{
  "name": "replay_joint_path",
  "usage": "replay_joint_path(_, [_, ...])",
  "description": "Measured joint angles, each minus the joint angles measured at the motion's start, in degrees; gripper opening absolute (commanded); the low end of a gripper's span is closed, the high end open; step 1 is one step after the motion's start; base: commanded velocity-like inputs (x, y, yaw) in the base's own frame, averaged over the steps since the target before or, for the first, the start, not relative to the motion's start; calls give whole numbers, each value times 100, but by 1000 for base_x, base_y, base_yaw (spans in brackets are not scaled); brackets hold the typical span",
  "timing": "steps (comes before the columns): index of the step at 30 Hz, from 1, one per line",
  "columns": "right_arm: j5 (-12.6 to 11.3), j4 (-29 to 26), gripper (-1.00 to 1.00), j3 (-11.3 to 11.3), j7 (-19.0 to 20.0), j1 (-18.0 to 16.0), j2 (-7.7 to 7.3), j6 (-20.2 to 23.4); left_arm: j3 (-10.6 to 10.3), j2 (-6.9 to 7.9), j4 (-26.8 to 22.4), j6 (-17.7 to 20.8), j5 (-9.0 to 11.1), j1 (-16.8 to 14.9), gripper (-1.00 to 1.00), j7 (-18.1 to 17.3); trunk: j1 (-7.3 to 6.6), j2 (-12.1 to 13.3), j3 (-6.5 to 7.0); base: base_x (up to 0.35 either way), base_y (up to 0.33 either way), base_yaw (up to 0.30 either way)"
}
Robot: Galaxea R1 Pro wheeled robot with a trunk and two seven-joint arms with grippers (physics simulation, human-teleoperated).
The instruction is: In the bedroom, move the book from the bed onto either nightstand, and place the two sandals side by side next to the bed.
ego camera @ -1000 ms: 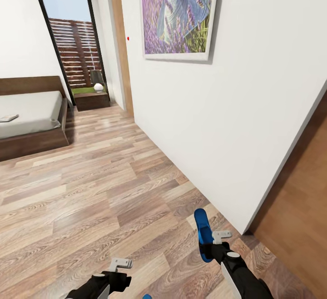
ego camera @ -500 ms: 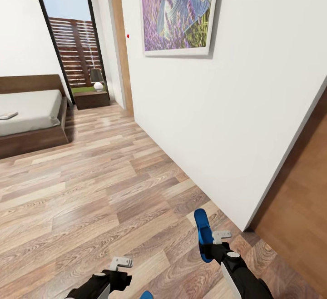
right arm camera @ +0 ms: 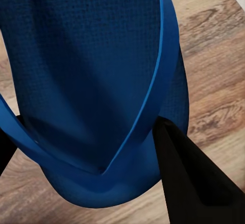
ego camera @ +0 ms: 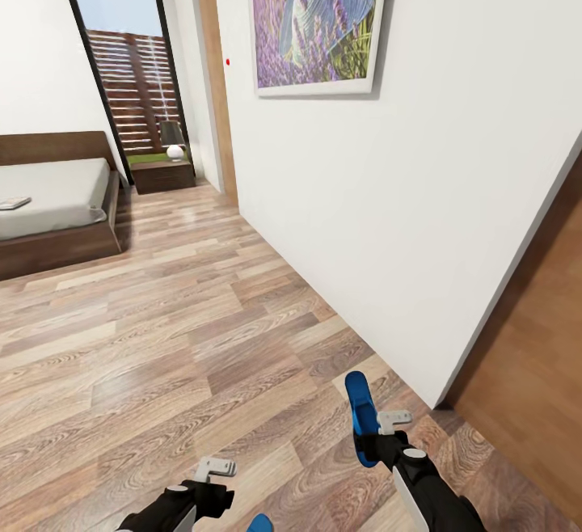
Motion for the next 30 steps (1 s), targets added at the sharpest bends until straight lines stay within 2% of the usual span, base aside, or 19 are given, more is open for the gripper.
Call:
replay_joint_path(7, [0,0,-100,1,2,0,-3,6,-10,2,12,1,-29,5,100,-35,0,0,0,0,0,0])
replay_joint_path(14, [2,1,-100,0,2,0,-1,9,-228,-3,16,-2,-129,6,100,-56,153,-279,-125,0,0,0])
replay_joint_path(21, [0,-4,-100,-14,7,0,-22,9,-425,-12,14,-8,-155,6,100,-56,154,-281,-126,0,0,0])
replay_joint_path(30, [-1,-6,-100,-16,8,0,-18,9,-456,-40,19,-9,-160,6,100,-57,175,-319,-143,0,0,0])
